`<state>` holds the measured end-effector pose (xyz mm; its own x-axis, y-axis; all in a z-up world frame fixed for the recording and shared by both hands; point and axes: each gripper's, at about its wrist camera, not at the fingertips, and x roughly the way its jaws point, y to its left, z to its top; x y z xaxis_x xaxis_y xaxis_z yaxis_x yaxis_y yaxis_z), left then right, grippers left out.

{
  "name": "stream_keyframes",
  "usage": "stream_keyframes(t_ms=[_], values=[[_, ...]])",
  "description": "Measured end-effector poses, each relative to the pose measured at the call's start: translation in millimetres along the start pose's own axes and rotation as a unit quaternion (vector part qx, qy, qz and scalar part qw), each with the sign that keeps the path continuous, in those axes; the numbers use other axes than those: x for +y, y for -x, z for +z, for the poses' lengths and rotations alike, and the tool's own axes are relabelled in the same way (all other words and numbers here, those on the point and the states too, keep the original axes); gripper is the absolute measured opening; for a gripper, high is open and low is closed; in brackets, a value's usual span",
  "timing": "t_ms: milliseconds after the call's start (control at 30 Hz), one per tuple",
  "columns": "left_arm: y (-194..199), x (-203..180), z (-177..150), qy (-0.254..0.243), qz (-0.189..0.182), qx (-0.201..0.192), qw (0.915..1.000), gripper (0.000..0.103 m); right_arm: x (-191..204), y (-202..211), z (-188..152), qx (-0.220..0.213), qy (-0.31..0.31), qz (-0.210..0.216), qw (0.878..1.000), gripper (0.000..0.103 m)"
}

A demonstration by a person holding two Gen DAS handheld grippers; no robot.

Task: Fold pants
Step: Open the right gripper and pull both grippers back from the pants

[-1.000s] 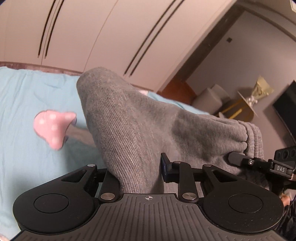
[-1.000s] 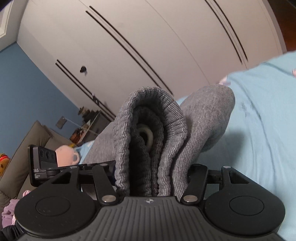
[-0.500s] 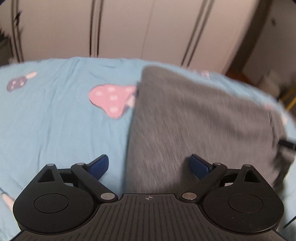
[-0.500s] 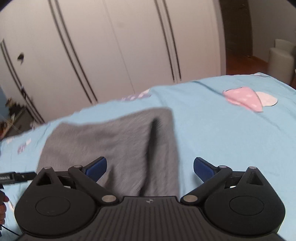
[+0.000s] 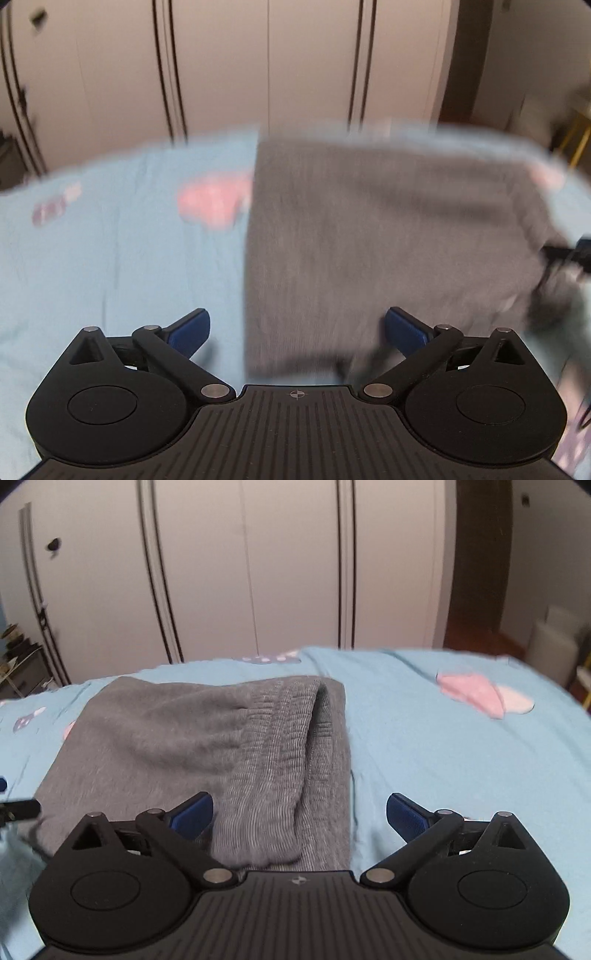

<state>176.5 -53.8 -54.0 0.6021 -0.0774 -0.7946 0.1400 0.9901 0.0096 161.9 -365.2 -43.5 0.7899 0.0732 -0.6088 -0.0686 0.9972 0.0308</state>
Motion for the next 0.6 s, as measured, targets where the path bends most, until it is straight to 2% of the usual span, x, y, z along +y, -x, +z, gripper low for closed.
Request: stream_keyframes(t_ms=[33, 100, 133, 200, 300, 367, 467, 533, 600], values=[[-10, 0, -4, 0.007, 0.011, 0.041, 0.9991, 0.103, -3, -4, -4, 0.016, -0.014, -0.001, 1.000, 0.100], [-12, 4, -12, 0.031, 0.014, 0.061, 0.9975, 0.103, -10, 1, -7, 0.032, -0.067, 0.007, 0.997, 0.100], [-6, 4, -18, 0.039, 0.026, 0.059, 0.9972, 0.103, -9, 11, -7, 0.037, -0.081, -0.002, 0.996, 0.100], [11, 1, -28, 0.042, 0.045, 0.040, 0.9973, 0.103, -5, 39, -16, 0.011, -0.083, -0.015, 0.996, 0.100], [43, -9, -39, 0.055, 0.066, 0.011, 0.9962, 0.103, 6, 78, -38, -0.016, -0.084, -0.010, 0.996, 0.100], [63, -15, -41, 0.070, 0.070, 0.007, 0.9951, 0.103, 18, 92, -47, 0.005, -0.091, -0.019, 0.996, 0.100], [85, -24, -44, 0.078, 0.061, 0.009, 0.9950, 0.103, 39, 108, -54, 0.038, -0.108, -0.064, 0.991, 0.100], [98, -28, -46, 0.074, 0.057, 0.012, 0.9956, 0.103, 47, 114, -52, 0.058, -0.105, -0.046, 0.992, 0.100], [110, -34, -48, 0.064, 0.074, 0.016, 0.9951, 0.103, 54, 117, -50, 0.081, -0.099, -0.038, 0.991, 0.100]])
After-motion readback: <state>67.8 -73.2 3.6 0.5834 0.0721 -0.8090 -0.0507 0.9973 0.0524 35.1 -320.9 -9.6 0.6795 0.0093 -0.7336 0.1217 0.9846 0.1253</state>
